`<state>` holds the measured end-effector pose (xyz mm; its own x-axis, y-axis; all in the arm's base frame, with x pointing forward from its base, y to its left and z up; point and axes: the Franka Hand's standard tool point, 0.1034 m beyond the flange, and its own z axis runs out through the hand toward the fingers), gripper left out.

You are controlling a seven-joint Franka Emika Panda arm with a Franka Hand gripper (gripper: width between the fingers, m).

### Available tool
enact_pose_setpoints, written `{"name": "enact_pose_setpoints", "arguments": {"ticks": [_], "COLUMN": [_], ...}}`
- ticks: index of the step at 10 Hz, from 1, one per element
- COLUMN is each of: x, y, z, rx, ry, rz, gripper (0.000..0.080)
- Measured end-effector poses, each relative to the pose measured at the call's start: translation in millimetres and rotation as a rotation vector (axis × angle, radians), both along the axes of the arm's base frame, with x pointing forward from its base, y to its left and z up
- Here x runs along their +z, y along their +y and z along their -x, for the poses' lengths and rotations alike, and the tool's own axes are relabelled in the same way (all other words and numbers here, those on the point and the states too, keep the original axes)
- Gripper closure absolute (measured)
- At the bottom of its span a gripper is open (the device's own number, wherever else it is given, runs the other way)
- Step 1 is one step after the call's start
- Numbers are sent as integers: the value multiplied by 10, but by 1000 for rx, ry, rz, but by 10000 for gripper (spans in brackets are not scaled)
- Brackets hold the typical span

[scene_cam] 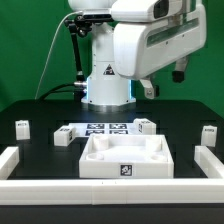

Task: Assemble one leg

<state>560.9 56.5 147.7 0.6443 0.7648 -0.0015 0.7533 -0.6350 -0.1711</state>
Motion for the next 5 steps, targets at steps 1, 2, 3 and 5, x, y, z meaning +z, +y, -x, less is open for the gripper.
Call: {"name": "enact_pose_setpoints", "arguments": {"ticks": [1,2,3,5], "x": [-64,-129,-209,-395], "y": [-75,-135,-165,-237], "z": [113,211,275,388], "rx": [77,159,210,264], "ry": [-43,-80,-106,-120], "rz": [-11,-13,-12,-10], "gripper": [150,150,150,150]}}
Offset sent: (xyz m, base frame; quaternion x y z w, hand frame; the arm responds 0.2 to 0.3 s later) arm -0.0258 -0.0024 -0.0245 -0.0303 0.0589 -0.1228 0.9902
